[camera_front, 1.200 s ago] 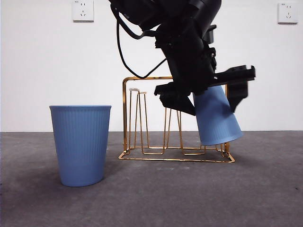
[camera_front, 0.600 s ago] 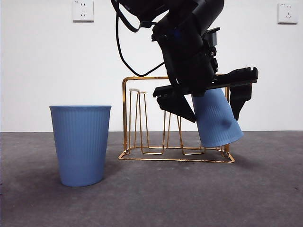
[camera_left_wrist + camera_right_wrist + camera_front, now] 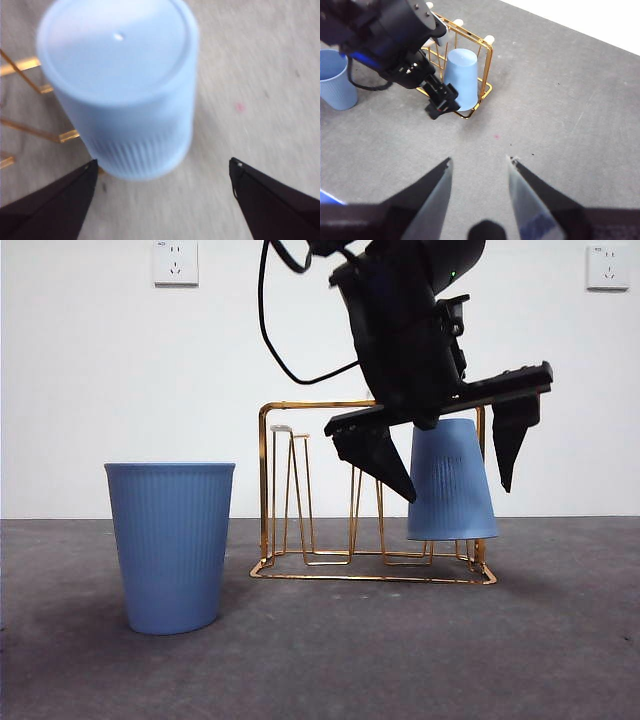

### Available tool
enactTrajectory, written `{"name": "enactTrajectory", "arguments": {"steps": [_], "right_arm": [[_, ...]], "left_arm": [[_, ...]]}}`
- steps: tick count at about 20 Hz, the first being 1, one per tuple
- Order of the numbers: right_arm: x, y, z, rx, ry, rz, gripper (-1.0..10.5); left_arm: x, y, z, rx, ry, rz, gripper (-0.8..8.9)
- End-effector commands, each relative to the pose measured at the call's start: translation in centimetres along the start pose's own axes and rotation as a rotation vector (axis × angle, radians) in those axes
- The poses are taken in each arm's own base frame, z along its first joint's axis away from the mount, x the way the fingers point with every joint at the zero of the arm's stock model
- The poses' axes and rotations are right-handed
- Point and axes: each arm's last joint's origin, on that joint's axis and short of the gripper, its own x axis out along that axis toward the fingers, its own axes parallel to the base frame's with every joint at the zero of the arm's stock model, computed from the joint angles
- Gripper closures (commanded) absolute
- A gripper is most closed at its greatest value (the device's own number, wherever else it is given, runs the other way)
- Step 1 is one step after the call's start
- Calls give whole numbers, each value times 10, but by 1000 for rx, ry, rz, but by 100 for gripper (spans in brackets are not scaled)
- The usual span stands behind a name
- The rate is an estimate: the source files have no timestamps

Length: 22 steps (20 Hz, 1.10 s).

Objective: Pick up cup 1,put cup 1 in the cup rack,pick up cup 2,put cup 2 in the cup rack

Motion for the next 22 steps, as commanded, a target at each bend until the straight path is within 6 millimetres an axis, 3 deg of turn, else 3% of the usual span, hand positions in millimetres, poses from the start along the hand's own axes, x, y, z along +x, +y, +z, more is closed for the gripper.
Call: {"name": "enactTrajectory", "arguments": {"steps": [1,5,10,12,17,19,22], "right_arm": [[1,0,0,-3,-4,-1,760],[1,0,1,3,-19,1,760],[5,2,9,30,-53,48,760],[13,6,17,38,-60,117,759],[53,21,50,55,-42,308,757],[78,30,66,54,-35,401,756],[129,47,88,78,15,550,751]], "left_arm": [[-7,-2,0,5,90,-27,374],[-28,-11,-6,70,238,-119,374],[-84,-15,-8,191,268,-120,375],[-119,-10,-3,216,208,-85,378],[-234,16,1,211,-45,8,378],[-282,32,-8,191,-144,57,378],[-337,57,-30,142,-224,131,378]]}}
